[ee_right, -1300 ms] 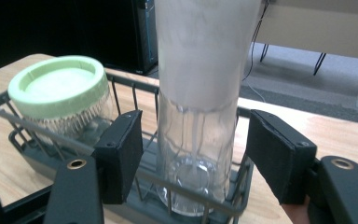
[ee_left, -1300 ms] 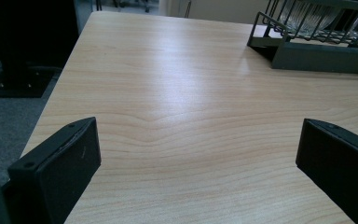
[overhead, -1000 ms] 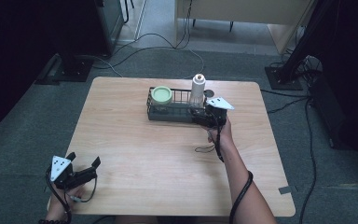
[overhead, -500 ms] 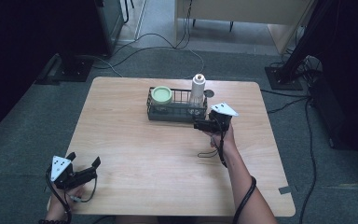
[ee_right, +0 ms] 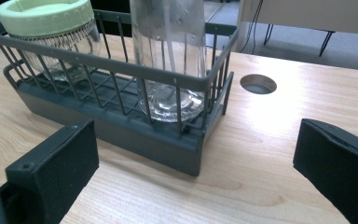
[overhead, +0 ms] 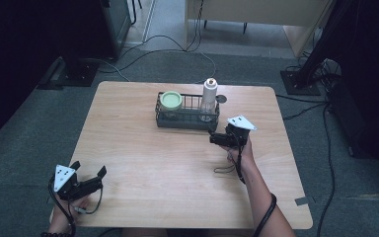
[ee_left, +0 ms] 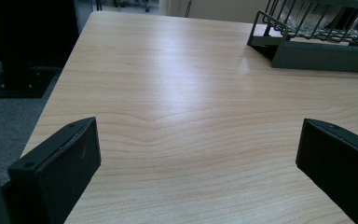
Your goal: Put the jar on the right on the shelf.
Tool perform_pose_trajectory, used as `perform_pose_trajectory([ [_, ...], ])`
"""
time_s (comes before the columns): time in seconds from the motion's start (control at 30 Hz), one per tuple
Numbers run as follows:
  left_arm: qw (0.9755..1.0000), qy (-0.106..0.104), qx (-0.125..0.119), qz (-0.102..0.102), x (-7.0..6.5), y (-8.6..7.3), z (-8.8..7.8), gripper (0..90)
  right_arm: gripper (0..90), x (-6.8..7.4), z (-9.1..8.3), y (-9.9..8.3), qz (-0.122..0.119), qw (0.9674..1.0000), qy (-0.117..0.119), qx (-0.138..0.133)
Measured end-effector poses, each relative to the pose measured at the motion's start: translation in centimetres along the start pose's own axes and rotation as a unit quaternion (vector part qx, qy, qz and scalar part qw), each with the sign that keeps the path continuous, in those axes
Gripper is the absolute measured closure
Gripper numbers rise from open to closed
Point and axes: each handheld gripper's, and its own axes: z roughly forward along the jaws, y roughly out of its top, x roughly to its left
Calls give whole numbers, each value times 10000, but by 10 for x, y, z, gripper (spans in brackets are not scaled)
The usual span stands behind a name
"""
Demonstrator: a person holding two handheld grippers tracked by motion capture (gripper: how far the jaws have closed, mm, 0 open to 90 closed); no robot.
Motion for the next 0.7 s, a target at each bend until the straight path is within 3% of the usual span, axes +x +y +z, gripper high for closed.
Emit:
perform_pose_trajectory([
  [0.7,10000,12,12,12,0,0,0,0,0,-18,-24,-19,44,9998,-186,26],
])
